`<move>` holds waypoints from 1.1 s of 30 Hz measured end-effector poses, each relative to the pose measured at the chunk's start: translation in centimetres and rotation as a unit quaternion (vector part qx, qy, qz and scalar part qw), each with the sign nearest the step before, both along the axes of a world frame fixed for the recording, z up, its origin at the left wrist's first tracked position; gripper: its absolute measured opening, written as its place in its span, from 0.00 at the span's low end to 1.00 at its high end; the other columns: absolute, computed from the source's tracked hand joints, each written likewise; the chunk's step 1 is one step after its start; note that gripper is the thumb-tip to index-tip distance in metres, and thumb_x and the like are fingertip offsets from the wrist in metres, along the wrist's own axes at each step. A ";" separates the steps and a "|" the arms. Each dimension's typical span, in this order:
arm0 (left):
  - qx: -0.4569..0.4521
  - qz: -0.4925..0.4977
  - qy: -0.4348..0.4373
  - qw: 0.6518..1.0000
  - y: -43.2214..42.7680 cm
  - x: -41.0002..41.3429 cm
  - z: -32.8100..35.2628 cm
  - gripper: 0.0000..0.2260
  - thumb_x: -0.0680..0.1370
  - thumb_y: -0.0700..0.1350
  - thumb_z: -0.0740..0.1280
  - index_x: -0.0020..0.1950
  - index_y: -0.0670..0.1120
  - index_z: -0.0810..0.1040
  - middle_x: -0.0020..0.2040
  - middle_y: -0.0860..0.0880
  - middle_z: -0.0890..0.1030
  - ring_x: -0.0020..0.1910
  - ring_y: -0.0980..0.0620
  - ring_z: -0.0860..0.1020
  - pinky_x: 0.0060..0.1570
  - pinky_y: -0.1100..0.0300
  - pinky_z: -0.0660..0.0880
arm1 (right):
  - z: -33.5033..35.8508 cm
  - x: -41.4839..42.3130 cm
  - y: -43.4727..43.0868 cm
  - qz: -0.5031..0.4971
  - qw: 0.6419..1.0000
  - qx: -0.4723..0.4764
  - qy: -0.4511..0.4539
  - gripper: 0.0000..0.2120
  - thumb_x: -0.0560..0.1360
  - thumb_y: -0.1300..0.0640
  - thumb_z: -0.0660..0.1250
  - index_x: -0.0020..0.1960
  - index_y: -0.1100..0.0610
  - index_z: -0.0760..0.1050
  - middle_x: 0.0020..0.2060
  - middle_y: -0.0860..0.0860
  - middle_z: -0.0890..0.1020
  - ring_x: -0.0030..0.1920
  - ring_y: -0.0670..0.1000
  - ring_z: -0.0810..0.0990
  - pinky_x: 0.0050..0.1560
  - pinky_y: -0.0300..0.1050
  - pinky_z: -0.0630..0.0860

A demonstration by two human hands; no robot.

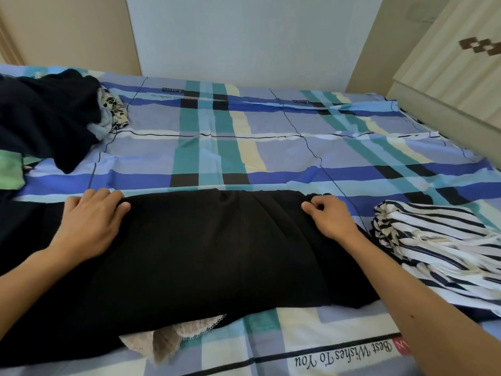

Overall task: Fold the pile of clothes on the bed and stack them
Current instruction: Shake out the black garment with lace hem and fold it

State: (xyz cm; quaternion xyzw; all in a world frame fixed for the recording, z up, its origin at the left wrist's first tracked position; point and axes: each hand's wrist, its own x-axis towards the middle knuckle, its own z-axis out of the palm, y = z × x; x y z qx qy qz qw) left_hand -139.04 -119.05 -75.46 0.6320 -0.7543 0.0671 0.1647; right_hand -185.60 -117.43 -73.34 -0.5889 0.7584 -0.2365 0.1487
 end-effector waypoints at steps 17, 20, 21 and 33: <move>0.017 0.067 -0.028 0.997 -1.6 1.7 -1.1 0.09 0.83 0.48 0.58 0.44 0.51 0.72 0.38 0.50 0.72 0.41 0.47 0.72 0.47 0.47 0.61 | 1.4 -5.5 0.0 -0.109 0.992 -0.027 -0.057 0.22 0.80 0.49 0.66 0.35 0.64 0.73 0.29 0.55 0.73 0.32 0.54 0.72 0.34 0.44 0.67; 0.042 0.078 -0.031 0.996 -1.8 1.7 -1.0 0.09 0.83 0.50 0.57 0.45 0.52 0.72 0.39 0.50 0.73 0.42 0.48 0.72 0.48 0.47 0.61 | 0.8 -5.4 -0.3 -0.113 0.993 -0.028 -0.027 0.21 0.81 0.50 0.64 0.33 0.60 0.70 0.28 0.55 0.73 0.31 0.53 0.72 0.33 0.43 0.65; 0.047 0.081 -0.033 0.995 -1.8 1.8 -0.9 0.09 0.83 0.50 0.57 0.46 0.52 0.73 0.39 0.51 0.73 0.42 0.48 0.72 0.48 0.47 0.61 | 0.8 -5.5 -0.4 -0.121 0.991 -0.044 -0.022 0.21 0.81 0.51 0.64 0.32 0.60 0.69 0.27 0.56 0.72 0.30 0.54 0.71 0.33 0.44 0.65; 0.049 0.116 -0.008 0.992 -0.1 -1.0 0.5 0.13 0.81 0.49 0.63 0.63 0.46 0.74 0.57 0.40 0.75 0.59 0.35 0.72 0.60 0.35 0.65 | 3.4 -6.9 1.1 -0.138 0.966 0.149 -0.160 0.40 0.73 0.32 0.66 0.72 0.60 0.65 0.65 0.59 0.75 0.66 0.62 0.74 0.63 0.56 0.71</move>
